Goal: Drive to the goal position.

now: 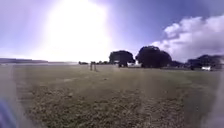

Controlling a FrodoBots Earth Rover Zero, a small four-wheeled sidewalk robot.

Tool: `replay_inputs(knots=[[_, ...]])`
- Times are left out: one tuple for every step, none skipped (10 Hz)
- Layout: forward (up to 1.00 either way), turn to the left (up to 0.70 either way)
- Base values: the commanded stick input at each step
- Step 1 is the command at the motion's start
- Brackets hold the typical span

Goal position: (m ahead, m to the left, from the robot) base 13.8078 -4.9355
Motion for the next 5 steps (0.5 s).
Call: replay_inputs(knots=[[0.70,-0.14],[0.70,-0.14],[0.70,-0.14],[0.70,-0.14],[0.70,-0.14]])
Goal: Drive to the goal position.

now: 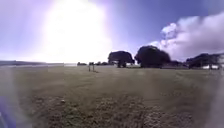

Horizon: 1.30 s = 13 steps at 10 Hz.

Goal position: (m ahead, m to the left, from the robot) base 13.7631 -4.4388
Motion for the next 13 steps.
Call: replay_inputs(knots=[[0.70,-0.14],[0.70,-0.14],[0.70,-0.14],[0.70,-0.14],[0.70,-0.14],[0.70,-0.14],[0.70,-0.14],[0.70,-0.14],[0.70,-0.11],[0.70,-0.05],[0.70,0.00],[0.70,0.00],[0.70,0.00]])
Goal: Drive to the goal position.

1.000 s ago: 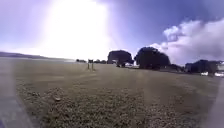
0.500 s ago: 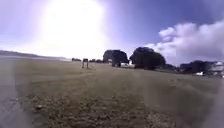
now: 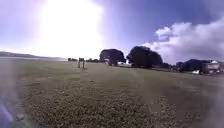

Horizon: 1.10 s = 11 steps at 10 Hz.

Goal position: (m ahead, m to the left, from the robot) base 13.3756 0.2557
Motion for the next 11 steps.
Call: replay_inputs(knots=[[0.70,0.00],[0.70,0.00],[0.70,0.00],[0.70,0.00],[0.70,0.00],[0.70,0.00],[0.70,0.00],[0.70,0.00],[0.70,0.00],[0.70,0.00],[0.70,-0.01]])
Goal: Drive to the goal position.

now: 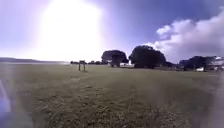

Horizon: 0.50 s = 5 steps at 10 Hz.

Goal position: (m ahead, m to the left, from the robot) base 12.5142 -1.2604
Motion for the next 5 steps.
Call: replay_inputs(knots=[[0.70,-0.01],[0.70,-0.01],[0.70,-0.01],[0.70,-0.01],[0.70,-0.01]])
